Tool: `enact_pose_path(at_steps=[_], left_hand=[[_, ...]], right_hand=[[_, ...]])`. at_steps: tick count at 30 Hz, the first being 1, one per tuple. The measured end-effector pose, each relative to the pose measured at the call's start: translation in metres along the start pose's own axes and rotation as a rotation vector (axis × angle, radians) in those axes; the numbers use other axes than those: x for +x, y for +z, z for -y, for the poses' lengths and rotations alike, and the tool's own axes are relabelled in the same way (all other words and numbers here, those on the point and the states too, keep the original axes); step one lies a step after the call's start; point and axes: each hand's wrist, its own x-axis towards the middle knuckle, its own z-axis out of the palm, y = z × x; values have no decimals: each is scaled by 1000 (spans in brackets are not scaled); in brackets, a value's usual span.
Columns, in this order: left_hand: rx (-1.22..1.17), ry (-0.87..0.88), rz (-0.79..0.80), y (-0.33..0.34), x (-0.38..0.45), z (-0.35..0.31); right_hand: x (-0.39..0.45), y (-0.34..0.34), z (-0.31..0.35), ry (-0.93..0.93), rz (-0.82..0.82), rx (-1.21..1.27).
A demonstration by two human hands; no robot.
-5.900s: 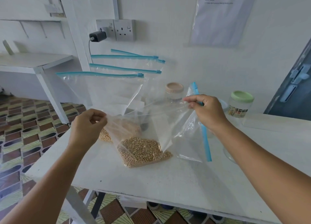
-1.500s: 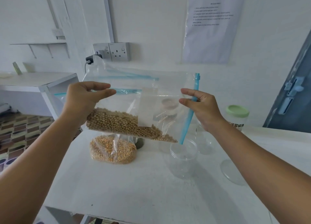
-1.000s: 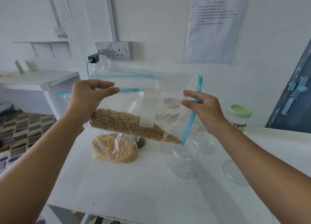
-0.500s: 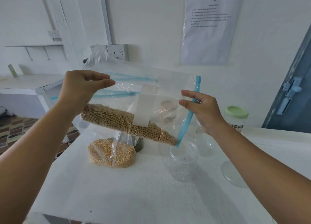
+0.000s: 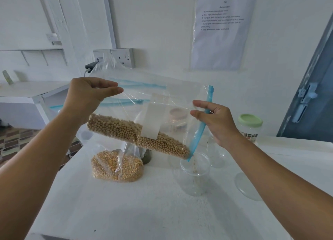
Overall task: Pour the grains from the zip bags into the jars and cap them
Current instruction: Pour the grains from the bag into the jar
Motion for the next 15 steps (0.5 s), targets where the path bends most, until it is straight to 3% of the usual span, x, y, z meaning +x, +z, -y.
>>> enact_pose_path(at_steps=[15], left_hand=[[16, -14, 3, 1, 5, 2]], right_hand=[[1, 0, -3, 5, -3, 6]])
